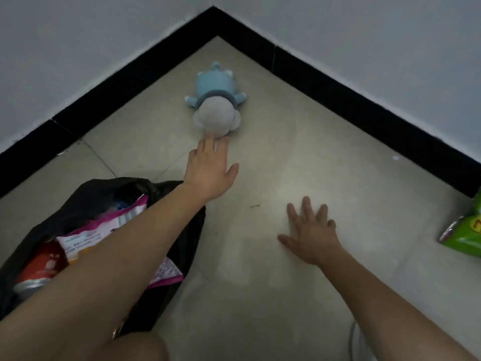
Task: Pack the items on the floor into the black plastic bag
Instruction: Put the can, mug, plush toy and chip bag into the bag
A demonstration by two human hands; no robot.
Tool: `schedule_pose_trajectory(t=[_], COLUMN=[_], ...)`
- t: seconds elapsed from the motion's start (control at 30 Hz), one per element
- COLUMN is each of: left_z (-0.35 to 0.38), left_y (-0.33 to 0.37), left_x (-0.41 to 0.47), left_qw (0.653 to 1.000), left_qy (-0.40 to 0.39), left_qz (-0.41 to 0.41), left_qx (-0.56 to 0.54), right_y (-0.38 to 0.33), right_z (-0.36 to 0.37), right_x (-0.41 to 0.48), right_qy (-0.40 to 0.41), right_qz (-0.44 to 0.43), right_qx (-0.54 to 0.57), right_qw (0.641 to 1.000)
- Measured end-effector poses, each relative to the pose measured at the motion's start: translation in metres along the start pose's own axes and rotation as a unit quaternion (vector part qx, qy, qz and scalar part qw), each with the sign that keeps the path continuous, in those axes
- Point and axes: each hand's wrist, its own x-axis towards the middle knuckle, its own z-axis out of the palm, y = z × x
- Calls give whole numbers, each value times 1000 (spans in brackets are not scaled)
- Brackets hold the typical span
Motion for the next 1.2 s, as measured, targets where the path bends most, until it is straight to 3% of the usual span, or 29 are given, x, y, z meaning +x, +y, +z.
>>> schedule_pose_trajectory(t=[0.23, 0.37, 0.5, 0.7, 0.9, 1.03, 1.13, 1.2], left_z=[36, 63, 85, 69, 59, 42, 35, 32], left_y=[-22, -15, 0, -7, 17, 41, 53, 63], left_x=[95, 118, 94, 71, -8, -54, -79, -84], left_qw=[997, 990, 993, 999, 996, 980, 982, 990], left_qy=[38, -47, -22, -6, -52, -125, -149, -120], left_qz=[-68, -129, -107, -36, 20, 25, 23, 9], left_qx=[15, -19, 51, 10, -70, -150, -112, -80], right_y=[4, 7, 7, 4, 3, 2, 8, 28], right_z=[30, 33, 36, 35, 32, 31, 24, 22], right_x=[3, 2, 4, 4, 5, 5, 3, 1], right_qy=[38, 43, 58, 53, 49, 41, 54, 112], right_qz=[-15, -21, -19, -13, -9, -11, -34, -34], right_qx=[-32, -35, -48, -57, -45, -38, 0, 50], right_qw=[999, 998, 997, 997, 998, 998, 998, 992])
